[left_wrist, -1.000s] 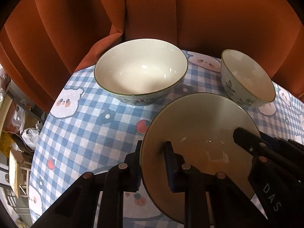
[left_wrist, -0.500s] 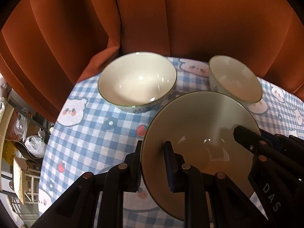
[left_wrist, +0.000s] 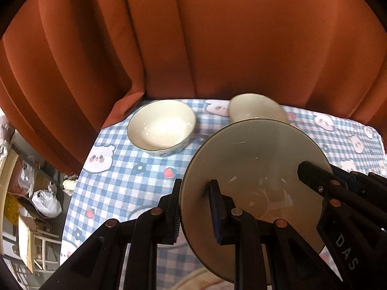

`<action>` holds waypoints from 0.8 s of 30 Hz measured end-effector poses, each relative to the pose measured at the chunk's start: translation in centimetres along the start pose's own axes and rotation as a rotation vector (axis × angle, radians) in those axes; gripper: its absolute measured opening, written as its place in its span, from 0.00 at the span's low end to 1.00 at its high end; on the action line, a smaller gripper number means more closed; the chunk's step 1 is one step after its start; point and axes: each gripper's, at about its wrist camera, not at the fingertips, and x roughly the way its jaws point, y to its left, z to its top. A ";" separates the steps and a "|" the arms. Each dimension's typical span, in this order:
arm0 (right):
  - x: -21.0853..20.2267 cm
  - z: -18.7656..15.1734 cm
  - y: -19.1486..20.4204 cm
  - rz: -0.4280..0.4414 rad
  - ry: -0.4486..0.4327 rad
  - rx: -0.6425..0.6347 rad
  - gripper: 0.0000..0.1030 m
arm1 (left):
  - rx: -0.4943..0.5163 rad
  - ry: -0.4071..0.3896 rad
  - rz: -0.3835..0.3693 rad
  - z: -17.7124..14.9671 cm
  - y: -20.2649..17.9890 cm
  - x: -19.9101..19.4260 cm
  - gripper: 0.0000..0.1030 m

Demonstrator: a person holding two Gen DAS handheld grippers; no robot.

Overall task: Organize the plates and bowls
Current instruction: 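Lift the white bowl with both tools and carry it toward the plate stack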

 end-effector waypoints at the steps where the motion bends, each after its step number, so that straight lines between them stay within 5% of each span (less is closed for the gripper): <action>1: -0.6 -0.3 -0.3 -0.006 -0.004 0.005 0.16 | 0.005 -0.005 -0.006 -0.2 -0.3 -0.5 0.18; 24: -8.8 -8.8 -8.5 -0.042 -0.016 -0.005 0.16 | 0.040 -0.015 -0.042 -7.3 -9.2 -7.0 0.18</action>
